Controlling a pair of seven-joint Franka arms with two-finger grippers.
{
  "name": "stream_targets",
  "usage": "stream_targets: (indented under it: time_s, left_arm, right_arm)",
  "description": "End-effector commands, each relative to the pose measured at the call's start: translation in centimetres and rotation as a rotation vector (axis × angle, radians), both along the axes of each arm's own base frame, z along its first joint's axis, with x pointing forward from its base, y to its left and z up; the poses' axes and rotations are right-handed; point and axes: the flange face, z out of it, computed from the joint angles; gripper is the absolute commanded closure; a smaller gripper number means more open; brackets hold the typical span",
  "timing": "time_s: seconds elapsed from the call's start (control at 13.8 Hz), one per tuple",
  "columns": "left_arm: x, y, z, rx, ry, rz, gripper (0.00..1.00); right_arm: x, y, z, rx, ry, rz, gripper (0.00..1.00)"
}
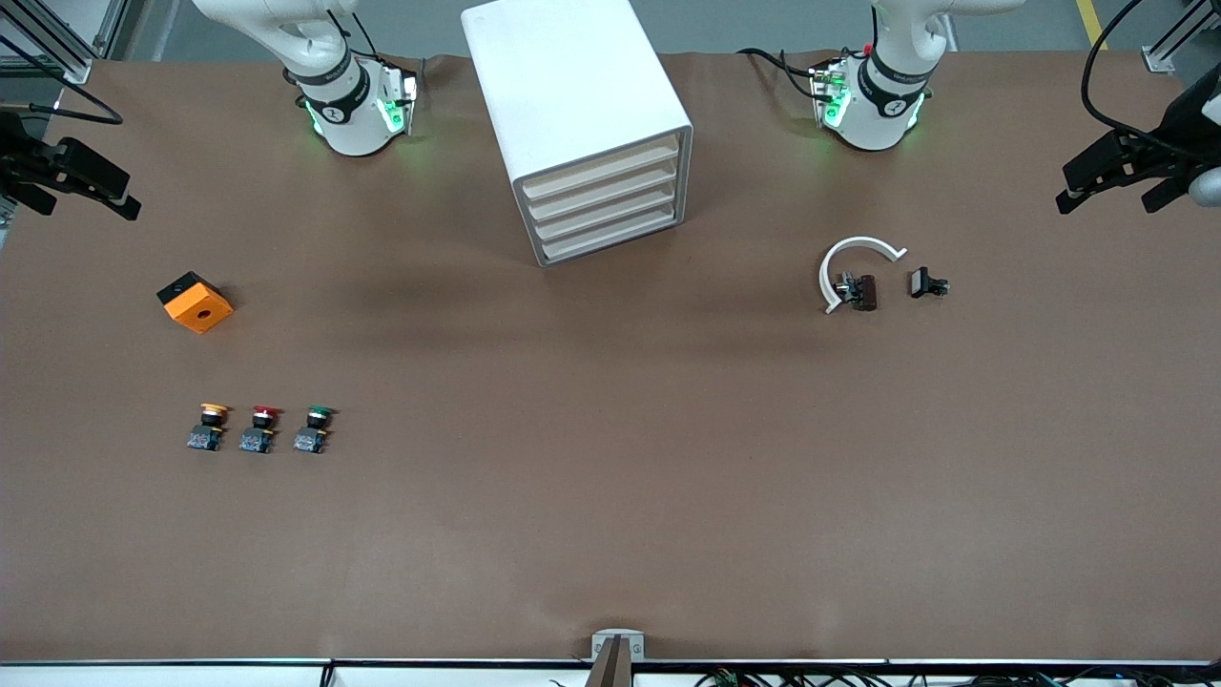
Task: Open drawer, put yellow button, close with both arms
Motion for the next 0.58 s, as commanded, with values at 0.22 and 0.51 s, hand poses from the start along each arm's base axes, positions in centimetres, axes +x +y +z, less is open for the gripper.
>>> stream_targets:
  time_s: [0.22,0.51]
  left_arm:
    - [0.2,-0.1,0.3,0.012,0.011,0.0,0.0]
    - [1.9,0.9,-2.7,0.006,0.072,0.088,0.0]
  right_arm:
    - [-0.5,0.0,0.2,0.006,-0.004,0.006,0.0]
    - [-0.5,-0.1,0.4,0.005,-0.007,0.006,0.0]
